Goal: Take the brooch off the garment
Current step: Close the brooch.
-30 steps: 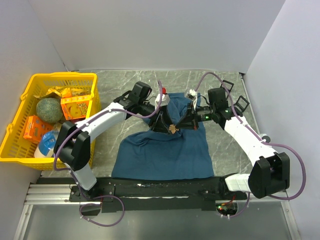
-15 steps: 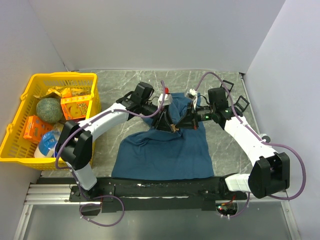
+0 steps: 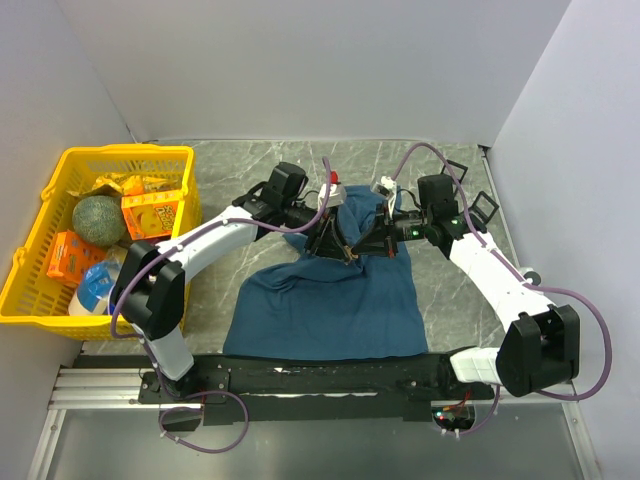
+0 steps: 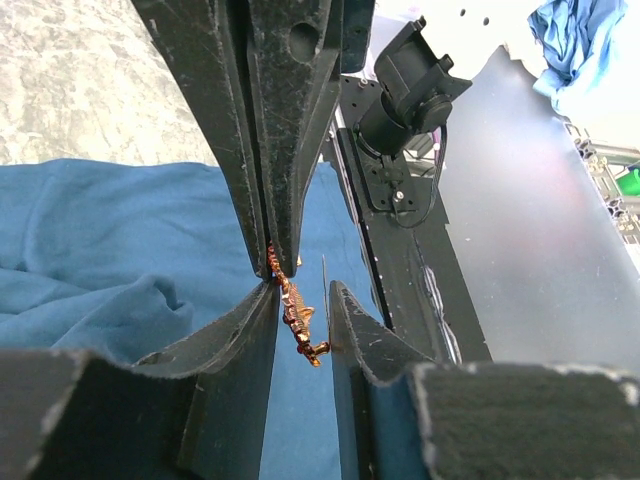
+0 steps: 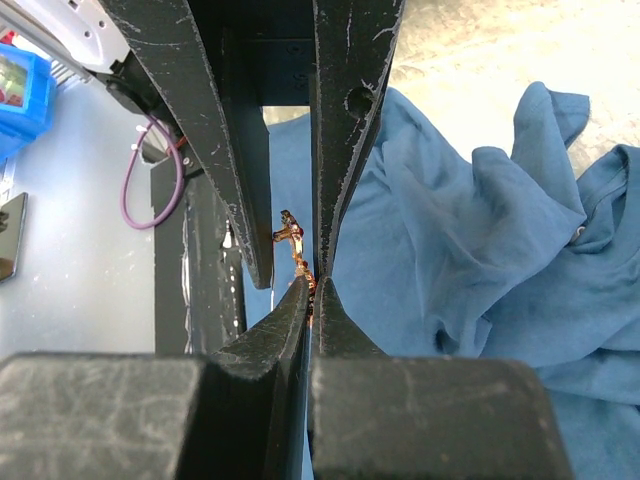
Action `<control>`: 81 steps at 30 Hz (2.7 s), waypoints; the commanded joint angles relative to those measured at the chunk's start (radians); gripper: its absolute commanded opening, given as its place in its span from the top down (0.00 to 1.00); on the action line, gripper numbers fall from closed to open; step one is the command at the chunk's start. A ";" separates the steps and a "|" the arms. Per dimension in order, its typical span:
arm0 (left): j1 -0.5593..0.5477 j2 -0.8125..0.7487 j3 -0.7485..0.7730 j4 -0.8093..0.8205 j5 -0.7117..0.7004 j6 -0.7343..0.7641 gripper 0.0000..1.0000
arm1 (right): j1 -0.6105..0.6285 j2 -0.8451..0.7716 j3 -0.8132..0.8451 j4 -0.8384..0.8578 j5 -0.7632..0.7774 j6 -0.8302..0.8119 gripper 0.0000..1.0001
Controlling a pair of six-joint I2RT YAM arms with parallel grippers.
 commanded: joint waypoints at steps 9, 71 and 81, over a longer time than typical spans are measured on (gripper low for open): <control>-0.006 -0.005 0.010 0.075 0.004 -0.034 0.69 | -0.003 -0.013 -0.006 0.021 -0.011 0.000 1.00; -0.029 0.042 0.095 -0.065 -0.171 0.026 0.84 | -0.003 -0.080 -0.051 0.098 0.105 0.021 1.00; -0.011 0.031 0.079 -0.008 -0.053 -0.034 0.73 | -0.003 -0.079 -0.049 0.092 0.086 0.018 1.00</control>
